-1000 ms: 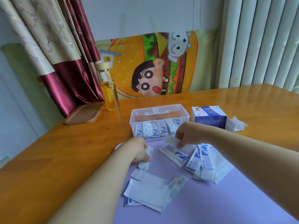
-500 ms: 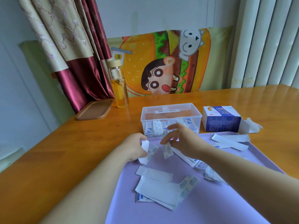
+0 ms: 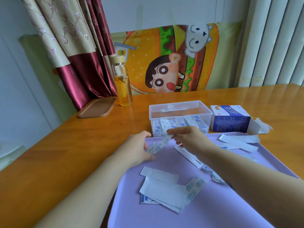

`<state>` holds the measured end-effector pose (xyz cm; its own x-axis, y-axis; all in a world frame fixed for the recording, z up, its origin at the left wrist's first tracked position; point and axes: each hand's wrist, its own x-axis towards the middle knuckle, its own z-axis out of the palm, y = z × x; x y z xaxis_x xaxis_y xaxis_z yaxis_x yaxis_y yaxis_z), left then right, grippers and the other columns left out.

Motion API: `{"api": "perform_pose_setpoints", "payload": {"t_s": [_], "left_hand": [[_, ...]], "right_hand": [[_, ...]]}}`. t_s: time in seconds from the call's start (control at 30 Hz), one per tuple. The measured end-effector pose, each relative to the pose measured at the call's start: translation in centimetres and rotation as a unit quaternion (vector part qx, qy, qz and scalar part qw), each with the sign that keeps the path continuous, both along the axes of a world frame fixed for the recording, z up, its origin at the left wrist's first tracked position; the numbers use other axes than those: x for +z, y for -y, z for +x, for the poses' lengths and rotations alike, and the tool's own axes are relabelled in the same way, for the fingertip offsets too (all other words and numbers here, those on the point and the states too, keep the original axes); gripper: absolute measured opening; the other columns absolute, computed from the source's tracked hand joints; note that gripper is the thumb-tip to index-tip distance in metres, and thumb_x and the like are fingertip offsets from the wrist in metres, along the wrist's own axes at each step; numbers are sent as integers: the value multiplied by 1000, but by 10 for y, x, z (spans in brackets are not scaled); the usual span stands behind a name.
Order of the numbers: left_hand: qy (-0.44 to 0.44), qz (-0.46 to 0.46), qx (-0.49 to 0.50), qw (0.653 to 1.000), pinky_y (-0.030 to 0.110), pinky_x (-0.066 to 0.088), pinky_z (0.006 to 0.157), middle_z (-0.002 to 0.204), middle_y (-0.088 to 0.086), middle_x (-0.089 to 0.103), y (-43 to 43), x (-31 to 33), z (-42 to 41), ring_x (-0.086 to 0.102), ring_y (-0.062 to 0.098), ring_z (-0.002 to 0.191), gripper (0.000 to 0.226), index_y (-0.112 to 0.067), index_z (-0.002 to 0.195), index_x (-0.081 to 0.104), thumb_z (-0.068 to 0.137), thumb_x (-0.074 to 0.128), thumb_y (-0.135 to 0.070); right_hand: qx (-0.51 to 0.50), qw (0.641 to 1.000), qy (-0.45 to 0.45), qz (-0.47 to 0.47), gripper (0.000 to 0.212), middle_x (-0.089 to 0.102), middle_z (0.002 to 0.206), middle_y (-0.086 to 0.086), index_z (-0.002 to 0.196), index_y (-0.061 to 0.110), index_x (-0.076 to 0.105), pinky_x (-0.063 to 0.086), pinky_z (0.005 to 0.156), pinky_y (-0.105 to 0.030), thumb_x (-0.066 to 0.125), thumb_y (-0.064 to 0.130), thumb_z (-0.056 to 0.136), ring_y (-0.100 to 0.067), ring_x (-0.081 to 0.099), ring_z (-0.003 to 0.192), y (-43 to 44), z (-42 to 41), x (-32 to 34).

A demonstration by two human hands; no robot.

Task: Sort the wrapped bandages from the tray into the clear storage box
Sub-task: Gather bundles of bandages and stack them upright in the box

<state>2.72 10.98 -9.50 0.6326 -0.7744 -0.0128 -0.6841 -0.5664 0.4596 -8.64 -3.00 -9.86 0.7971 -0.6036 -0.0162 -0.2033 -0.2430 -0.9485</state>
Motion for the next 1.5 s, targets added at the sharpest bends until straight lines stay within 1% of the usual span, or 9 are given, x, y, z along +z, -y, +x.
{"api": "perform_pose_setpoints", "payload": {"t_s": [0.17, 0.37, 0.6, 0.8, 0.9, 1.07, 1.17, 1.27, 1.5], "left_hand": [[36, 13, -7, 999, 7, 34, 48, 86, -7, 65, -18, 15, 7, 51, 1, 64, 12, -23, 89, 66, 81, 70, -15], [30, 141, -119, 982, 7, 38, 61, 94, -14, 59, -27, 12, -10, 50, -2, 72, 26, -27, 106, 66, 81, 71, -29], [9, 208, -137, 968, 21, 41, 70, 88, -14, 52, -20, 12, -13, 48, 5, 74, 35, -25, 114, 55, 83, 70, -30], [24, 174, -128, 976, 21, 40, 64, 82, -14, 48, -25, 14, -13, 47, 5, 72, 15, -29, 94, 58, 82, 68, -29], [9, 119, -123, 985, 19, 42, 63, 79, -15, 53, -33, 12, -11, 50, 2, 70, 10, -31, 80, 58, 84, 66, -27], [13, -7, -69, 998, 13, 43, 57, 70, -13, 57, -38, 13, -11, 52, 1, 62, 19, -28, 74, 56, 85, 64, -14], [194, -98, 1, 976, 27, 47, 62, 82, -13, 57, -34, 12, -7, 54, 9, 74, 13, -28, 83, 55, 88, 57, -16], [299, -51, -29, 952, 24, 36, 69, 96, -12, 56, -26, 2, -2, 53, 12, 89, 10, -28, 97, 55, 93, 49, -21], [94, -60, 5, 994, 31, 50, 76, 89, -13, 58, -21, -9, 15, 55, 10, 83, 7, -28, 88, 64, 85, 65, -34]], "right_hand": [[101, 991, -71, -47, 44, 67, 99, 4, 129, 16, 56, 40, 59, -14, 41, -1, 91, -5, 52, 69, -11, 9, 1], [177, 926, -154, -297, 19, 63, 86, 8, 103, 25, 69, 44, 64, -18, 65, 24, 85, -15, 61, 81, -12, -8, 19], [295, 823, -292, -389, 39, 58, 86, 11, 112, 20, 62, 35, 62, -19, 74, 33, 77, -11, 48, 83, -28, -16, 23], [286, 859, -248, -345, 10, 55, 68, 16, 87, 27, 67, 42, 67, -19, 71, 23, 79, -3, 53, 68, -20, -8, 23], [253, 899, -168, -316, 15, 56, 61, 17, 73, 30, 63, 35, 50, -4, 71, 19, 79, 10, 51, 51, -14, -5, 26], [229, 906, -115, -338, 17, 59, 73, 11, 74, 31, 59, 37, 53, -7, 70, 20, 81, -1, 51, 61, -8, -4, 34], [283, 862, -194, -373, 14, 66, 85, 11, 80, 34, 61, 43, 64, -18, 72, 25, 79, -6, 59, 74, -2, -17, 45], [373, 788, -307, -381, 24, 65, 92, 16, 95, 33, 65, 43, 69, -18, 76, 29, 75, -3, 59, 81, -5, -34, 48], [407, 721, -384, -408, 23, 51, 74, 17, 89, 30, 58, 38, 63, -19, 76, 29, 75, -3, 49, 70, -11, -46, 39]]}}
